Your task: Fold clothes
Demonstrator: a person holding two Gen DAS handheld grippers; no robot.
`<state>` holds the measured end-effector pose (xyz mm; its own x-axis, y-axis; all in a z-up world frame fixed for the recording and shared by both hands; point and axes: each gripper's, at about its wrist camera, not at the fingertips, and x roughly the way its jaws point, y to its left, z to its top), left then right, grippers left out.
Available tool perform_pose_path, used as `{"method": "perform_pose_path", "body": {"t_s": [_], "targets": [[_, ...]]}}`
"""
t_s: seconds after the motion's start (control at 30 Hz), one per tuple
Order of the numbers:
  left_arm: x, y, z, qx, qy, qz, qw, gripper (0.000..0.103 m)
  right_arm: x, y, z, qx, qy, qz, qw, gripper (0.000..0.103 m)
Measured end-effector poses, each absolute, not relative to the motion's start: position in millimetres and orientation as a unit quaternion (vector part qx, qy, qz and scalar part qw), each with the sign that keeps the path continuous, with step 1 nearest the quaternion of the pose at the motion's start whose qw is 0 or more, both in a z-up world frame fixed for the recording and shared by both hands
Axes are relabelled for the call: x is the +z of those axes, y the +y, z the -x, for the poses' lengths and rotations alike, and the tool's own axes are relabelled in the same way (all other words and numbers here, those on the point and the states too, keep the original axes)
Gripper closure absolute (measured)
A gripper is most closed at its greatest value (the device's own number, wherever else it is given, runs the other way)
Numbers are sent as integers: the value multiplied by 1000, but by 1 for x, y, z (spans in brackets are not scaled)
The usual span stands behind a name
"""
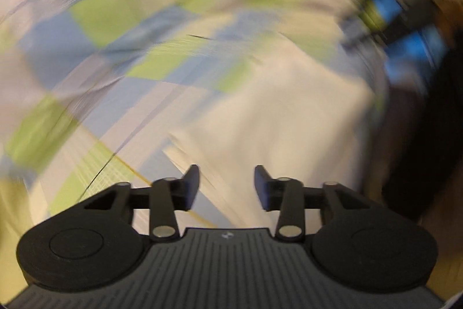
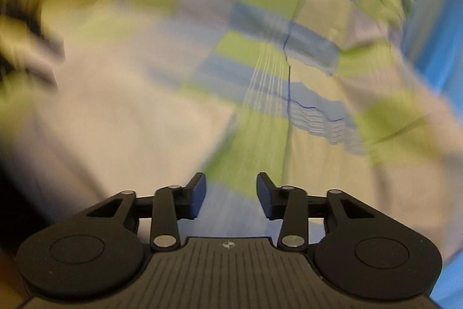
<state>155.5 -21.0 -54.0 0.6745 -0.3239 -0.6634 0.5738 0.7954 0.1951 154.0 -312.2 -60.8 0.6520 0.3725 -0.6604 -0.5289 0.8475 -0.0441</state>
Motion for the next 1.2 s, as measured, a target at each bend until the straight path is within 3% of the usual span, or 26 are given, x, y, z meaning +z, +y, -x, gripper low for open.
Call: {"method": "perform_pose_path", "body": {"t_s": [0.1, 0.17, 0.23, 0.33, 0.4, 0.43, 0.5, 0.63, 0.8, 0.87, 0.9, 0.97, 1.1, 1.2], "targets": [[-61, 0, -210, -230, 353, -46, 906, 60, -64, -323, -187, 270, 328, -9, 905, 54], [-70, 9, -234, -231, 371, 21, 899, 66, -71, -329, -205, 274, 320, -53, 905, 49], [-79, 12, -236, -239, 367, 41, 898, 71, -82, -336, -218, 288, 313, -98, 900, 43], [-92, 17, -235, -251, 358, 62, 897, 88, -99, -344, -228, 302, 311, -149, 889, 43], [-95, 21, -229, -253, 341, 66, 903, 91, -100, -339, -233, 306, 318, -139, 886, 43], [-93, 20, -226, -254, 330, 58, 907, 93, -101, -335, -235, 308, 320, -125, 887, 49], [-86, 18, -220, -257, 302, 35, 917, 94, -104, -328, -239, 308, 333, -104, 885, 90], [-76, 15, -204, -244, 240, 0, 940, 95, -97, -335, -239, 364, 291, -185, 865, 95], [-99, 16, -219, -227, 309, 5, 924, 93, -112, -326, -254, 286, 350, -138, 881, 87], [-99, 20, -221, -215, 312, 13, 925, 89, -107, -327, -248, 263, 336, -126, 895, 62], [-99, 23, -222, -206, 314, 18, 927, 84, -105, -328, -245, 248, 325, -122, 905, 59], [-98, 28, -221, -184, 306, 23, 934, 81, -98, -333, -238, 222, 295, -116, 922, 60], [-83, 38, -213, -162, 251, 39, 953, 86, -88, -337, -227, 253, 232, -137, 929, 60], [-78, 32, -213, -208, 237, 56, 947, 85, -88, -315, -225, 318, 237, -120, 910, 61]]}}
